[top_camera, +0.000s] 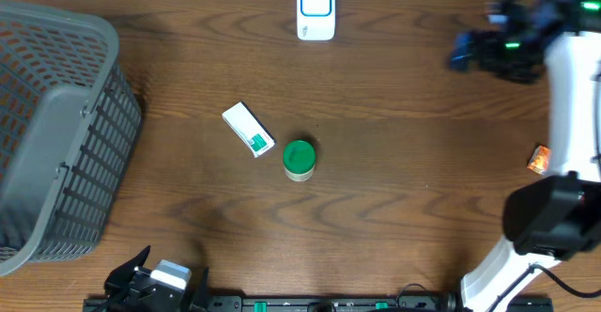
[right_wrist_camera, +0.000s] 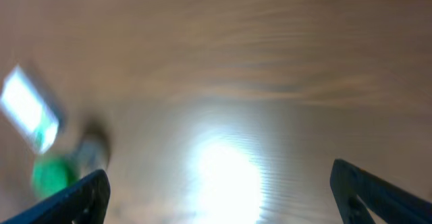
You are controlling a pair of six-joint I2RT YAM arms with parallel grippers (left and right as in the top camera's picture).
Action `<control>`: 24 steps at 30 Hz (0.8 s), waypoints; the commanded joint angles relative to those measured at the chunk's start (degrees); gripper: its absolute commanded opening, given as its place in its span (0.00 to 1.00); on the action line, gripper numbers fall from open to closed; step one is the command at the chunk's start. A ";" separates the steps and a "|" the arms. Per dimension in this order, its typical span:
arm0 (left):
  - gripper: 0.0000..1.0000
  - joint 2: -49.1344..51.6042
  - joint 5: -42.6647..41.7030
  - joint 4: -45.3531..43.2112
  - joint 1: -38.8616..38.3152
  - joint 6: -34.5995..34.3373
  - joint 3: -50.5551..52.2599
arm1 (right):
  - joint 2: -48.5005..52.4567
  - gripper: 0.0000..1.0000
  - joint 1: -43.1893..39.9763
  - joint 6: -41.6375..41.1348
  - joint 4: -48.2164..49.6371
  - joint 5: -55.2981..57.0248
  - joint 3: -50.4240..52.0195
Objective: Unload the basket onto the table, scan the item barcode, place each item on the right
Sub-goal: 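Move the right gripper over the green-lidded jar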
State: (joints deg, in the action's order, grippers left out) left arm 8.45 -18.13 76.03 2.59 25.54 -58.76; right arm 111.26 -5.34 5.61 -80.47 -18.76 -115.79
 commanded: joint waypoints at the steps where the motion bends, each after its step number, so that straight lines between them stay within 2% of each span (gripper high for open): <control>1: 0.86 -0.37 -0.85 -0.17 0.24 0.33 -0.26 | -0.11 0.99 12.83 19.02 -2.95 -5.75 1.03; 7: 0.86 -0.37 -0.85 -0.17 0.24 0.33 -0.26 | 0.42 0.99 28.46 26.99 -2.05 -5.73 1.38; 10: 0.86 -0.37 -0.87 -0.17 0.24 0.33 -0.26 | 0.79 0.99 34.91 27.91 -0.48 -4.44 1.38; 13: 0.87 -0.35 -0.87 -0.17 0.24 0.33 -0.26 | 3.08 0.99 41.11 27.56 1.66 1.95 1.38; 24: 0.86 -0.37 -0.87 -0.17 0.24 0.33 -0.26 | 13.75 0.99 42.84 25.33 2.62 2.84 1.38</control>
State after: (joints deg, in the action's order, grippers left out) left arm 8.45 -18.13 76.03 2.59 25.54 -58.74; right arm 122.02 37.30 31.22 -78.19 -16.32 -114.65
